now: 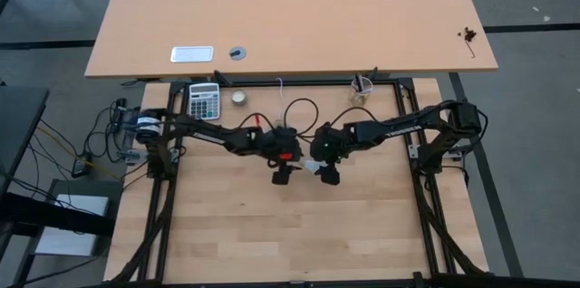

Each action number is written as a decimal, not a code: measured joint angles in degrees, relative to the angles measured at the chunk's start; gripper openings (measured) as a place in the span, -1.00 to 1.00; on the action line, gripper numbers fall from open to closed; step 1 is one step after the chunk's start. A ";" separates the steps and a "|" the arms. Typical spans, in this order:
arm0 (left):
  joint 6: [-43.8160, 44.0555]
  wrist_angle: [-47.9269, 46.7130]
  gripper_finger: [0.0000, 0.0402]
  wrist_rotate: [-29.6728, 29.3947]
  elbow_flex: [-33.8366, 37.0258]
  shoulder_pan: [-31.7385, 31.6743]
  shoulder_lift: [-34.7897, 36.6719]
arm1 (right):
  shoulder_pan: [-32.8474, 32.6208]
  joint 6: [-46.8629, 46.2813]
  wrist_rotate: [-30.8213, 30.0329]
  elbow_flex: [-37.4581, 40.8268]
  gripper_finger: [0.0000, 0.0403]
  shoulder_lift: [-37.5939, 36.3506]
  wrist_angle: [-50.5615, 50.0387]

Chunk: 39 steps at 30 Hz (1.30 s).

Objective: Screw lightbulb
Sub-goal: Insert the lightbulb into the lamp

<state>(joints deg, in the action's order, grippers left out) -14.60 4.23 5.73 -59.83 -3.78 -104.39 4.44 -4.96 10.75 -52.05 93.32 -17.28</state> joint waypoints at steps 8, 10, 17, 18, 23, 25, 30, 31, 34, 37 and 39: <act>-0.08 -1.14 0.16 2.46 -3.69 0.53 -3.34 | -1.02 0.01 0.25 0.00 0.34 0.00 1.92; -0.10 -1.13 0.16 2.64 -4.40 0.53 -3.87 | -1.02 0.01 0.25 0.00 0.34 0.00 2.44; -0.34 -2.97 0.16 3.15 -4.42 0.84 -4.55 | -1.02 0.01 1.10 0.00 0.34 0.00 3.39; -0.41 -2.70 0.16 3.17 -4.42 0.92 -4.91 | -1.02 0.01 1.15 0.00 0.34 0.00 3.71; -0.86 -2.45 0.16 3.16 -4.42 1.36 -5.83 | -1.07 0.01 1.59 0.00 0.34 0.00 3.89; -1.57 -2.54 0.16 2.77 -4.42 1.62 -5.91 | -1.04 0.01 1.67 0.00 0.34 0.00 3.91; -2.98 -2.00 0.15 1.55 -4.41 2.24 -5.91 | -1.06 0.01 1.80 -0.01 0.34 0.00 3.92; -3.08 -1.75 0.13 1.37 -4.40 2.33 -5.91 | -1.04 -0.01 1.99 -0.02 0.34 0.00 3.98; -3.18 -1.75 0.05 1.21 -4.40 2.43 -5.91 | -1.07 -0.01 2.54 -0.02 0.34 0.00 4.22; -3.20 -1.96 -0.10 0.91 -4.40 2.43 -5.91 | -1.04 -0.01 2.61 -0.02 0.34 0.00 4.37; -3.23 -2.24 -0.22 0.86 -4.40 2.43 -5.91 | -1.04 -0.06 2.61 -0.02 0.35 0.00 4.36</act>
<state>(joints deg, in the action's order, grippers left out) -17.83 2.00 6.59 -64.23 -1.34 -110.30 3.40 -5.02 13.37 -52.07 93.32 -12.92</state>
